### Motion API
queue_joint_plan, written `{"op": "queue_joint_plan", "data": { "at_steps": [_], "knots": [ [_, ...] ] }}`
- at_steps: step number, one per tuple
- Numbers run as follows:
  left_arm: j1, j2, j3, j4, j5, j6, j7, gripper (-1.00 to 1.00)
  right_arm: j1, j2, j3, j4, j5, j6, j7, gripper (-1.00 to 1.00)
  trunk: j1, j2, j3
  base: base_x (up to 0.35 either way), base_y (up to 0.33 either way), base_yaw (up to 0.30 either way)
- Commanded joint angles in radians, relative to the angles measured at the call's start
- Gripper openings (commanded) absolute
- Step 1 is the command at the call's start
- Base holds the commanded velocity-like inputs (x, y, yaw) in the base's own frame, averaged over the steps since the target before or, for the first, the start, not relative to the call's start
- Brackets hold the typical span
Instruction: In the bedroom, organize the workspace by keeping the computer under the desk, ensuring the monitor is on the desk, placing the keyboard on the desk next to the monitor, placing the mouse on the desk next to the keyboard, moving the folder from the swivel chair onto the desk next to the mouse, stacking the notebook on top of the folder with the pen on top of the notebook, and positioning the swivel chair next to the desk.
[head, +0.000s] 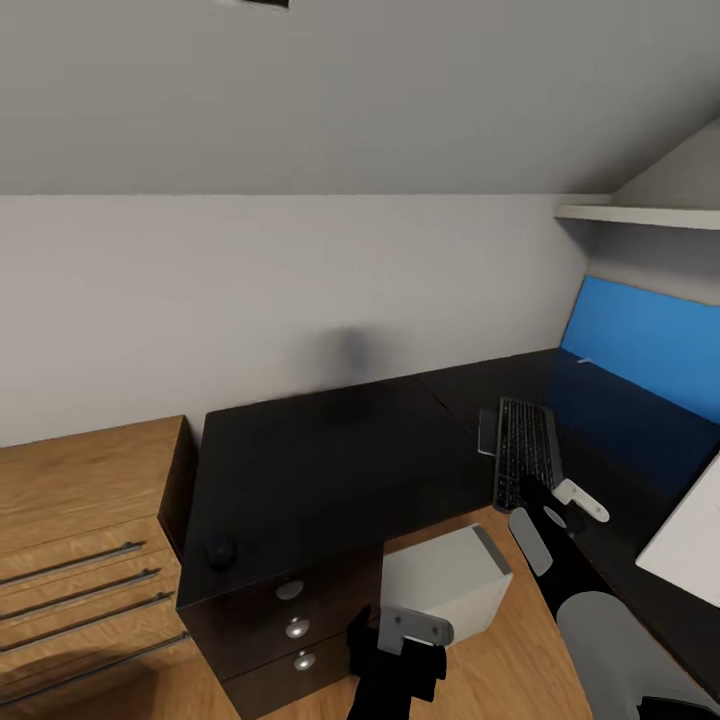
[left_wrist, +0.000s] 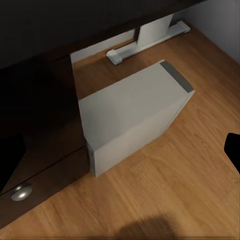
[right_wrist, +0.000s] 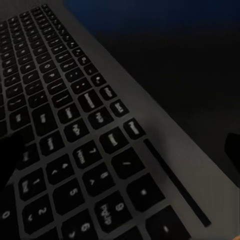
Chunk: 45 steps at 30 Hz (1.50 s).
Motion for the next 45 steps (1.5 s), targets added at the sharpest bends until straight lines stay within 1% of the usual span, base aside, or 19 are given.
{"op": "queue_joint_plan", "data": {
  "at_steps": [1, 9, 12, 13, 14, 16, 17, 21, 22, 28, 41, 42, 45],
  "knots": [
    [-0.001, 0.0, -0.002, -0.001, 0.008, 0.003, 0.009, 1.0, -0.001, 0.0, 0.002, 0.0, -0.011, -0.009, -0.001, 1.0, -0.004, 0.007, 0.002, 0.0, 0.0, 0.0],
    [-0.001, 0.0, -0.003, 0.007, 0.009, 0.004, 0.01, 1.0, 0.0, 0.001, 0.003, -0.02, -0.003, -0.009, 0.001, 1.0, -0.035, 0.063, 0.027, 0.0, 0.0, 0.0],
    [-0.001, 0.0, -0.003, 0.021, 0.009, 0.004, 0.01, 1.0, 0.002, 0.005, 0.003, -0.063, 0.013, -0.008, 0.0, 1.0, -0.046, 0.084, 0.037, 0.0, 0.0, 0.0],
    [-0.001, 0.0, -0.003, 0.031, 0.009, 0.004, 0.01, 1.0, 0.01, 0.007, 0.005, -0.11, 0.028, -0.007, -0.001, 1.0, -0.05, 0.091, 0.04, 0.0, 0.0, 0.0],
    [-0.001, 0.0, -0.002, 0.035, 0.009, 0.004, 0.01, 1.0, 0.017, 0.009, 0.007, -0.136, 0.036, -0.005, -0.001, 1.0, -0.054, 0.098, 0.043, 0.0, 0.0, 0.0],
    [-0.001, 0.0, -0.002, 0.041, 0.01, 0.004, 0.01, 1.0, 0.041, 0.014, 0.013, -0.191, 0.054, -0.003, -0.001, 1.0, -0.061, 0.112, 0.049, 0.0, 0.0, 0.0],
    [-0.001, 0.0, -0.002, 0.044, 0.01, 0.004, 0.01, 1.0, 0.075, 0.021, 0.022, -0.245, 0.072, -0.001, -0.001, 1.0, -0.065, 0.119, 0.052, 0.0, 0.0, 0.0],
    [-0.001, 0.0, -0.001, 0.048, 0.01, 0.004, 0.01, 1.0, 0.139, 0.029, 0.045, -0.331, 0.094, 0.002, -0.001, 1.0, -0.081, 0.147, 0.065, 0.0, 0.0, 0.0],
    [-0.001, 0.0, -0.001, 0.05, 0.009, 0.004, 0.01, 1.0, 0.176, 0.034, 0.079, -0.381, 0.104, 0.004, -0.001, 1.0, -0.081, 0.147, 0.065, 0.0, 0.0, 0.0],
    [-0.001, 0.0, -0.001, 0.05, 0.007, 0.002, 0.014, 1.0, 0.192, 0.035, 0.101, -0.402, 0.107, 0.003, -0.001, 1.0, -0.081, 0.147, 0.065, 0.0, 0.0, 0.0],
    [-0.001, 0.0, -0.002, 0.049, 0.006, 0.001, 0.015, 1.0, 0.194, 0.033, 0.102, -0.403, 0.11, -0.001, 0.001, 1.0, -0.081, 0.147, 0.065, 0.0, 0.0, 0.0],
    [-0.001, 0.0, -0.008, 0.044, 0.004, 0.0, 0.018, 1.0, 0.188, 0.027, 0.108, -0.397, 0.115, -0.007, 0.007, 1.0, -0.081, 0.147, 0.065, 0.0, 0.0, 0.0],
    [-0.001, 0.0, 0.01, 0.036, 0.004, -0.002, 0.019, 1.0, 0.171, 0.011, 0.125, -0.381, 0.118, -0.004, 0.023, 1.0, -0.081, 0.147, 0.065, 0.0, 0.0, 0.0]
  ]
}}
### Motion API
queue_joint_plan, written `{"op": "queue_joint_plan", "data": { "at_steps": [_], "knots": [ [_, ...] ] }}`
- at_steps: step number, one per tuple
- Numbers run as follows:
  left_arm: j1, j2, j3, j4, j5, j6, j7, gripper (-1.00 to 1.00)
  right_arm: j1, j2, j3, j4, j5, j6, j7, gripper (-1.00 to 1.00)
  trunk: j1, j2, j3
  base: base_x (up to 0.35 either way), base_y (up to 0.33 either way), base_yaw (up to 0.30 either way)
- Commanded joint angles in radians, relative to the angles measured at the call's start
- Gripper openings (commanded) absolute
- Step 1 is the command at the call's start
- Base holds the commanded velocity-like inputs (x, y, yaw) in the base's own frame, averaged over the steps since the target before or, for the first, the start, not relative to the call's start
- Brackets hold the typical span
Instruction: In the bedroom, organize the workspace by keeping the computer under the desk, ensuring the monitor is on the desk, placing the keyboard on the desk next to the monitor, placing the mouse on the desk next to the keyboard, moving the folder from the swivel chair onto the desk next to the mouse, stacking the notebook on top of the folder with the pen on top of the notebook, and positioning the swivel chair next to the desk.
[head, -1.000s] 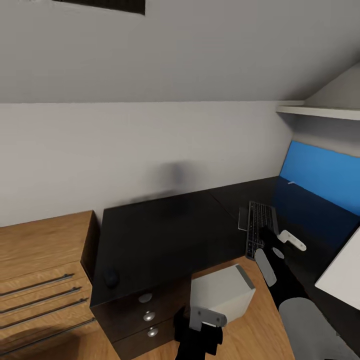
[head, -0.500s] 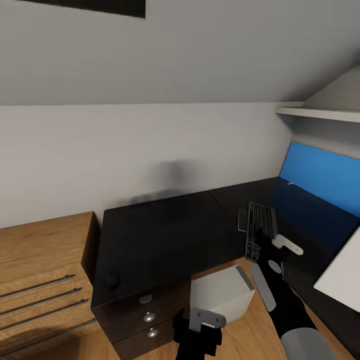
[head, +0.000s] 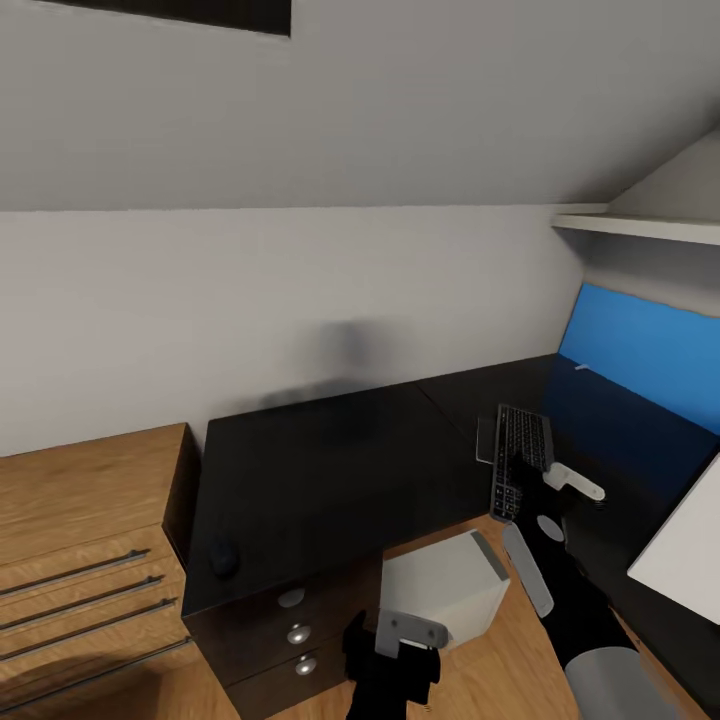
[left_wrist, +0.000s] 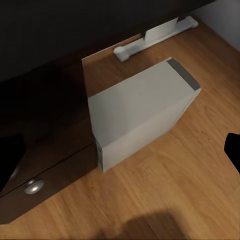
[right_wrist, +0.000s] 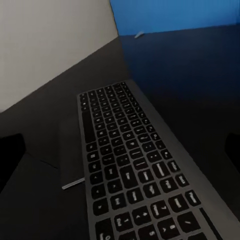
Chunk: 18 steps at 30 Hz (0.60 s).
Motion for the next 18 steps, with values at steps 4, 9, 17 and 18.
{"op": "queue_joint_plan", "data": {
  "at_steps": [4, 9, 17, 18],
  "knots": [
    [-0.001, 0.0, 0.021, 0.01, 0.008, -0.001, 0.008, 1.0, -0.012, 0.0, -0.004, 0.023, -0.008, -0.005, -0.002, 1.0, 0.0, -0.001, -0.001, 0.0, 0.0, 0.0],
    [-0.001, 0.0, 0.049, 0.016, 0.01, -0.015, 0.001, 1.0, 0.017, -0.01, -0.025, 0.035, 0.004, -0.005, -0.029, 1.0, 0.0, -0.001, -0.001, 0.0, 0.0, 0.0],
    [-0.001, 0.0, 0.094, 0.018, 0.011, -0.02, -0.001, 1.0, 0.04, -0.02, -0.029, 0.014, 0.01, -0.005, -0.035, 1.0, 0.0, -0.001, -0.001, 0.0, 0.0, 0.0],
    [-0.001, 0.0, 0.1, 0.018, 0.011, -0.02, -0.002, 1.0, 0.04, -0.02, -0.029, 0.014, 0.01, -0.005, -0.035, 1.0, 0.0, -0.001, -0.001, 0.0, 0.0, 0.0]
  ]
}}
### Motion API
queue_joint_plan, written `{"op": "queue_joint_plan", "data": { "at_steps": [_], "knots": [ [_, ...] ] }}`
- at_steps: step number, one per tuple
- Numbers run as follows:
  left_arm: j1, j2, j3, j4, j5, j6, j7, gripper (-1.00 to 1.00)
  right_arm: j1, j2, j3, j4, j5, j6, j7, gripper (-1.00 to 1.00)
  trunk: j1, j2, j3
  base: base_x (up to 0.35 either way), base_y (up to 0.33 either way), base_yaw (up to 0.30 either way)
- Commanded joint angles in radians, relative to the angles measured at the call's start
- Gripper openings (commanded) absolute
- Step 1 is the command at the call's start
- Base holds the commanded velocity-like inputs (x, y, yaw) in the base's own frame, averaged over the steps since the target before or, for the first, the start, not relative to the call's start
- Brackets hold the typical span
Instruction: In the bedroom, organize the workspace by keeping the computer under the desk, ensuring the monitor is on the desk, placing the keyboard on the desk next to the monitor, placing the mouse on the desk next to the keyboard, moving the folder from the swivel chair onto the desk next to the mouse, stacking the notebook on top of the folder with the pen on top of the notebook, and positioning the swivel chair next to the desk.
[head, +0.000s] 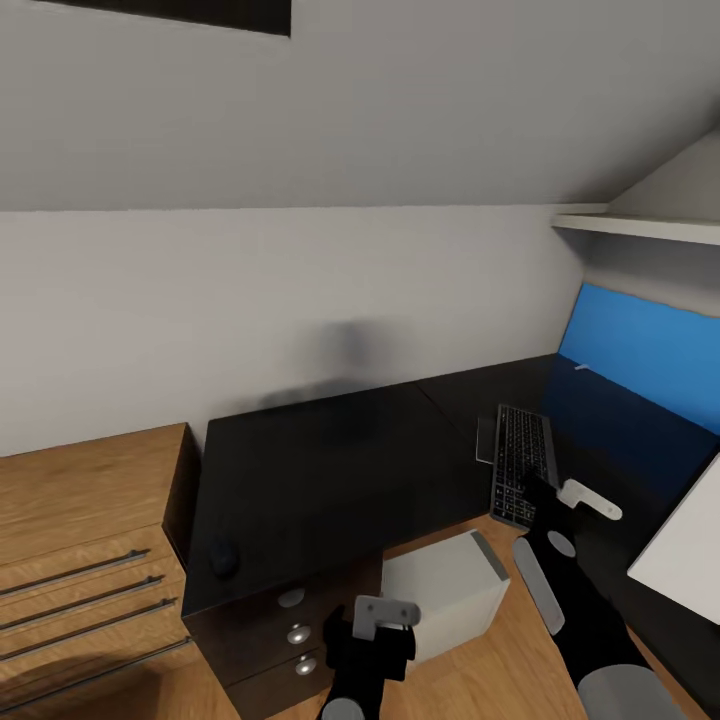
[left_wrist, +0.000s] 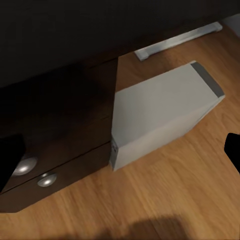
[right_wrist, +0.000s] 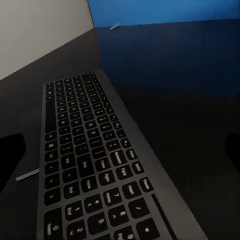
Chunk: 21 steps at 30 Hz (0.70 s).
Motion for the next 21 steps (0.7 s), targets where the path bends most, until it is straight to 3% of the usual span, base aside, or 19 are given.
{"op": "queue_joint_plan", "data": {
  "at_steps": [1, 18, 21],
  "knots": [
    [-0.001, 0.0, 0.004, -0.001, 0.008, 0.002, 0.009, 1.0, 0.0, -0.001, 0.002, 0.0, -0.011, -0.009, -0.002, 1.0, 0.0, -0.001, -0.001, 0.0, 0.0, 0.0],
    [-0.001, 0.0, 0.1, -0.002, 0.008, 0.002, 0.008, 1.0, 0.001, 0.003, 0.002, -0.014, -0.012, -0.009, -0.004, 1.0, 0.0, -0.001, -0.001, 0.0, 0.0, 0.0],
    [-0.001, 0.0, 0.101, -0.002, 0.008, 0.002, 0.008, 1.0, 0.001, 0.003, 0.002, -0.017, -0.012, -0.009, -0.004, 1.0, 0.0, -0.001, -0.001, 0.0, 0.0, 0.0]
  ]
}}
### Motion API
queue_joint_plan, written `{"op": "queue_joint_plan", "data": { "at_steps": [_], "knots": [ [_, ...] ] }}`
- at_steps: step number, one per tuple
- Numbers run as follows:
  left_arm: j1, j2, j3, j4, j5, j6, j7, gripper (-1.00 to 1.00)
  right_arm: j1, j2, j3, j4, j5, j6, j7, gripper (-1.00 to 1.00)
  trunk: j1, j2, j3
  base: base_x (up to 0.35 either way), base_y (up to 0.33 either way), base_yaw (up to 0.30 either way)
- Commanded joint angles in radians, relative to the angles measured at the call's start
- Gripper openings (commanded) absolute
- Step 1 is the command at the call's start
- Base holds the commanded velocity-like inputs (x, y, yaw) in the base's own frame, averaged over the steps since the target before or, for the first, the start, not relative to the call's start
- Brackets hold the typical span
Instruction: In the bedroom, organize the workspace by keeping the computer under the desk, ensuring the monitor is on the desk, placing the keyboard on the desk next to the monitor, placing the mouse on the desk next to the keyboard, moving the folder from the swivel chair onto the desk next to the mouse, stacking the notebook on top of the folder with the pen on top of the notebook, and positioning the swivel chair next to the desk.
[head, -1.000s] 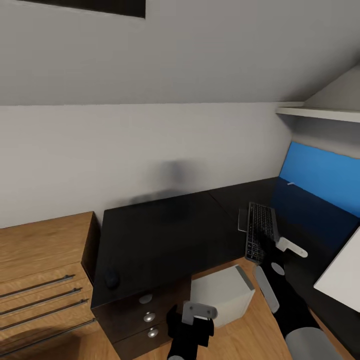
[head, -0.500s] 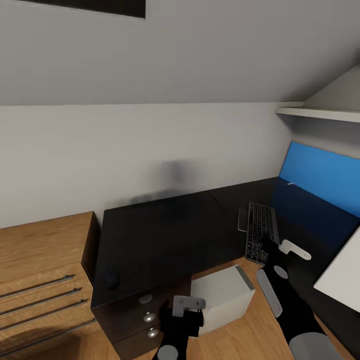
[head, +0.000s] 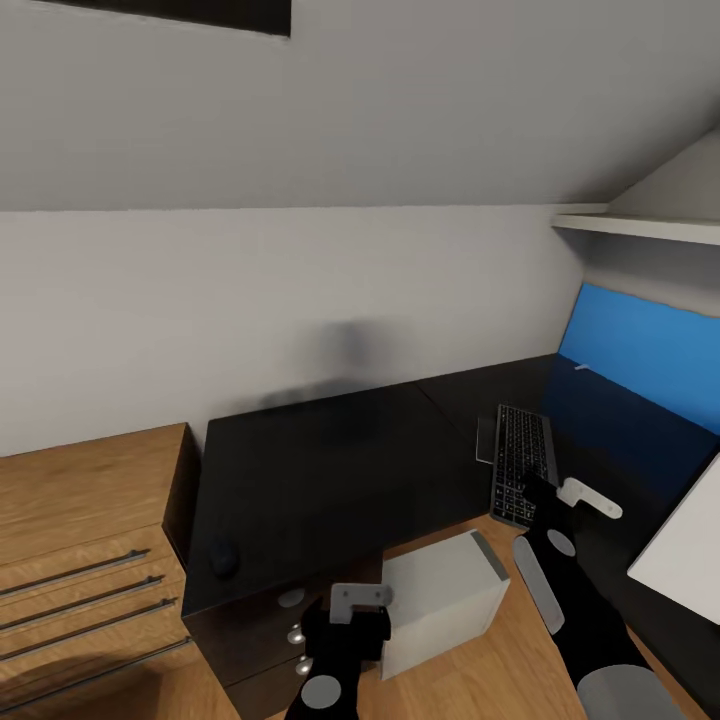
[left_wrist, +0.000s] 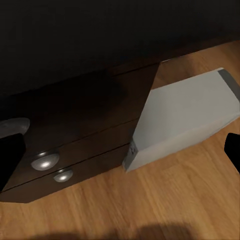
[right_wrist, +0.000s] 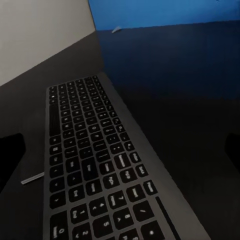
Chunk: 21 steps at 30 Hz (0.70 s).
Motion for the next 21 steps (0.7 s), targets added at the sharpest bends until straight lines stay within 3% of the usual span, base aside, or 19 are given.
{"op": "queue_joint_plan", "data": {
  "at_steps": [1, 21],
  "knots": [
    [-0.001, 0.0, -0.002, -0.001, 0.008, 0.003, 0.009, 1.0, -0.001, -0.001, 0.002, 0.0, -0.01, -0.009, -0.002, 1.0, 0.0, -0.001, -0.001, 0.0, 0.0, 0.0],
    [-0.001, 0.0, -0.004, -0.002, 0.008, 0.003, 0.009, 1.0, -0.001, 0.0, 0.002, -0.002, -0.011, -0.009, -0.001, 1.0, 0.0, -0.001, -0.001, 0.0, 0.0, 0.0]
  ]
}}
